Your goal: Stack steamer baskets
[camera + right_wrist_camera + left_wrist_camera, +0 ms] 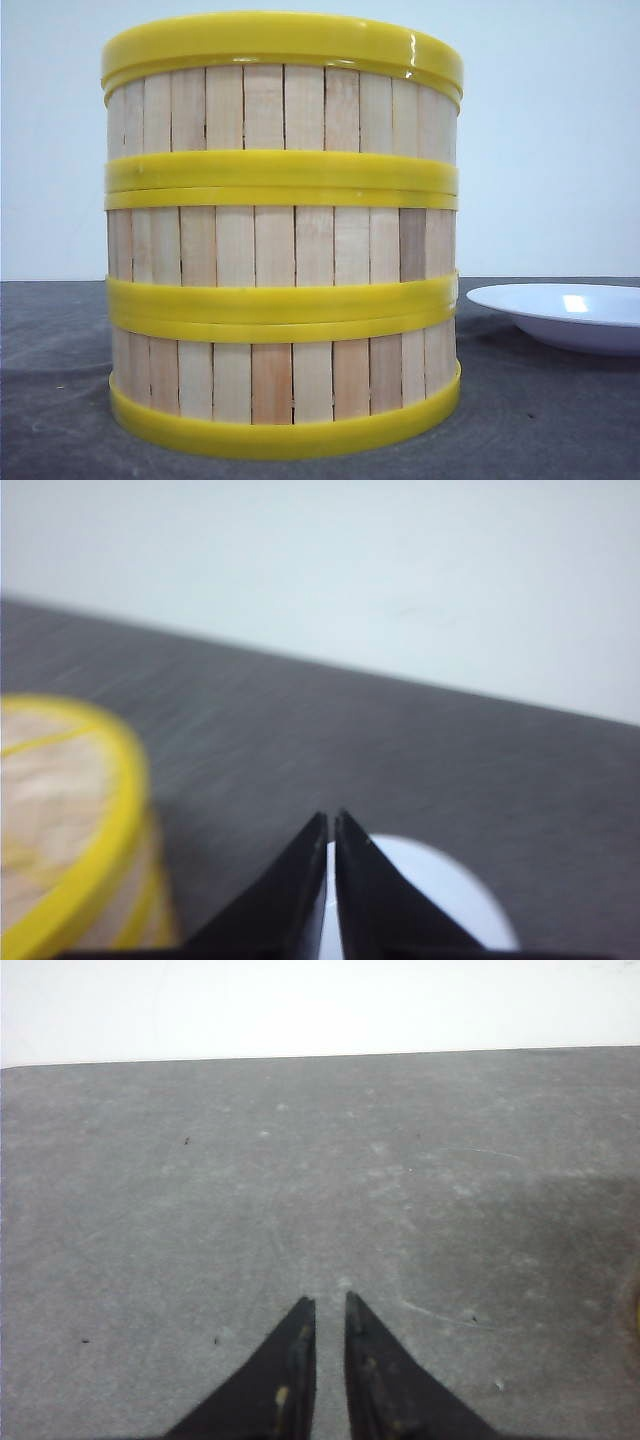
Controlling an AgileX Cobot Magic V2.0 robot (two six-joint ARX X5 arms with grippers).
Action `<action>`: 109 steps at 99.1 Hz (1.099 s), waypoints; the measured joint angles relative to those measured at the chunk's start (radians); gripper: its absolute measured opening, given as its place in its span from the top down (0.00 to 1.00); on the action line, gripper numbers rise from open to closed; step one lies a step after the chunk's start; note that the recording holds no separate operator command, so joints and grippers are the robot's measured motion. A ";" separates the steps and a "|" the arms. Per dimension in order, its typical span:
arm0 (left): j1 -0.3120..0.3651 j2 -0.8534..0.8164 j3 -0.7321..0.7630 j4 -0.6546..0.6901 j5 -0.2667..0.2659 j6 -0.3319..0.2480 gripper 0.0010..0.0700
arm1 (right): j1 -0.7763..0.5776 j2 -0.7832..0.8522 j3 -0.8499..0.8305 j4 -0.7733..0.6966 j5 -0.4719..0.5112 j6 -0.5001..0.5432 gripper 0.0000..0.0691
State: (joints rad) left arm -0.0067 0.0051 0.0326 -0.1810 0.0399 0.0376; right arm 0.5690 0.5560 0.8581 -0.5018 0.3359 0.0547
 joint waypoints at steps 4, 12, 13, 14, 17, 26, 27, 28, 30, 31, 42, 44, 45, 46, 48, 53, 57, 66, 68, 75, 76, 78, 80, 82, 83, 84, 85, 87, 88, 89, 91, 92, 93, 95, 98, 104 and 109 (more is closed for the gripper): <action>0.000 0.000 0.000 0.000 0.000 0.000 0.98 | -0.059 -0.004 -0.018 0.021 -0.012 -0.010 0.99; 0.000 0.000 0.000 0.000 0.000 0.000 0.98 | -0.174 -0.018 -0.067 0.048 -0.048 -0.026 0.99; 0.000 0.000 0.000 0.000 0.000 0.000 0.98 | -0.188 -0.019 -0.074 0.051 -0.053 -0.026 0.99; 0.000 0.000 0.000 0.000 0.000 0.000 0.98 | -0.202 -0.021 -0.081 0.056 -0.060 -0.027 0.99; 0.000 0.000 0.000 0.000 0.000 0.000 0.98 | -0.243 -0.026 -0.103 0.076 -0.082 -0.030 0.99; 0.000 0.000 0.000 0.000 0.000 0.000 0.98 | -0.355 -0.057 -0.184 0.140 -0.164 -0.033 0.99; 0.000 0.000 0.000 0.000 0.000 0.000 0.98 | -0.365 -0.063 -0.194 0.147 -0.172 -0.033 0.99; 0.000 0.000 0.000 0.000 0.000 0.000 0.98 | -0.370 -0.066 -0.200 0.151 -0.177 -0.033 0.99; 0.000 0.000 0.000 0.000 0.000 0.000 0.98 | -0.387 -0.077 -0.219 0.165 -0.192 -0.033 0.99; 0.000 0.000 0.000 0.000 0.000 0.000 0.98 | -0.401 -0.087 -0.237 0.175 -0.206 -0.034 0.99; 0.000 0.000 0.000 0.000 0.000 0.000 0.98 | -0.475 -0.166 -0.359 0.251 -0.262 -0.034 0.99; 0.000 0.000 0.000 0.000 0.000 0.000 0.98 | -0.485 -0.182 -0.380 0.260 -0.263 -0.034 0.99; 0.000 0.000 0.000 0.000 0.000 0.000 0.98 | -0.489 -0.190 -0.390 0.264 -0.264 -0.034 0.99; 0.000 0.000 0.000 0.000 0.000 0.000 0.98 | -0.494 -0.198 -0.401 0.269 -0.264 -0.034 0.99; 0.000 0.000 0.000 0.000 0.000 0.000 0.98 | -0.502 -0.213 -0.423 0.277 -0.265 -0.034 0.99; 0.000 0.000 0.000 0.000 0.000 0.000 0.98 | -0.516 -0.252 -0.476 0.283 -0.265 -0.034 0.99; 0.000 0.000 0.000 0.000 0.000 0.000 0.98 | -0.526 -0.284 -0.517 0.282 -0.266 -0.035 0.99; 0.000 0.000 0.000 0.000 0.000 0.000 0.98 | -0.539 -0.349 -0.600 0.281 -0.266 -0.039 0.99; 0.000 0.000 0.000 0.000 0.000 0.000 0.98 | -0.541 -0.362 -0.615 0.281 -0.265 -0.040 0.99; 0.000 0.000 0.000 0.000 0.000 0.000 0.98 | -0.544 -0.407 -0.662 0.282 -0.266 -0.040 0.99; 0.000 0.000 0.000 0.000 0.000 0.000 0.98 | -0.544 -0.413 -0.668 0.282 -0.266 -0.040 0.99; 0.000 0.000 0.000 0.000 0.000 0.000 0.98 | -0.544 -0.425 -0.679 0.282 -0.269 -0.040 0.99; 0.000 0.000 0.000 0.000 0.000 0.000 0.98 | -0.544 -0.435 -0.690 0.283 -0.272 -0.040 0.99; 0.000 0.000 0.000 0.000 0.000 0.000 0.98 | -0.544 -0.444 -0.700 0.283 -0.274 -0.040 0.99; 0.000 0.000 0.000 0.000 0.000 0.000 0.98 | -0.544 -0.449 -0.706 0.283 -0.277 -0.040 0.99; 0.000 0.000 0.000 0.000 0.000 0.000 0.98 | -0.544 -0.454 -0.711 0.283 -0.278 -0.040 0.99; 0.000 0.000 0.000 0.000 0.000 0.000 0.98 | -0.544 -0.458 -0.717 0.283 -0.280 -0.040 0.99; 0.000 0.000 0.000 0.000 0.000 0.000 0.98 | -0.544 -0.469 -0.730 0.283 -0.282 -0.040 0.99; 0.000 0.000 0.000 0.000 0.000 0.000 0.98 | -0.544 -0.473 -0.735 0.283 -0.282 -0.040 0.99; 0.000 0.000 0.000 0.000 0.000 0.000 0.98 | -0.544 -0.478 -0.740 0.283 -0.282 -0.040 0.99; 0.000 0.000 0.000 0.000 0.000 0.000 0.98 | -0.544 -0.485 -0.750 0.283 -0.282 -0.040 0.99; 0.000 0.000 0.000 0.000 0.000 0.000 0.98 | -0.544 -0.489 -0.755 0.283 -0.283 -0.040 0.99; 0.000 0.000 0.000 0.000 0.000 0.000 0.98 | -0.544 -0.492 -0.759 0.283 -0.283 -0.040 0.99; 0.000 0.000 0.000 0.000 0.000 0.000 0.98 | -0.544 -0.499 -0.768 0.285 -0.283 -0.040 0.99; 0.000 0.000 0.000 0.000 0.000 0.000 0.98 | -0.544 -0.509 -0.780 0.285 -0.283 -0.040 0.99; 0.000 0.000 0.000 0.000 0.000 0.000 0.98 | -0.544 -0.526 -0.801 0.285 -0.284 -0.040 0.99; 0.000 0.000 0.000 0.000 0.000 0.000 0.98 | -0.544 -0.539 -0.813 0.286 -0.284 -0.040 0.99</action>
State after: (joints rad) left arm -0.0067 0.0051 0.0326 -0.1810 0.0399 0.0376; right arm 0.0250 0.0174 0.0448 -0.2157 0.0521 0.0147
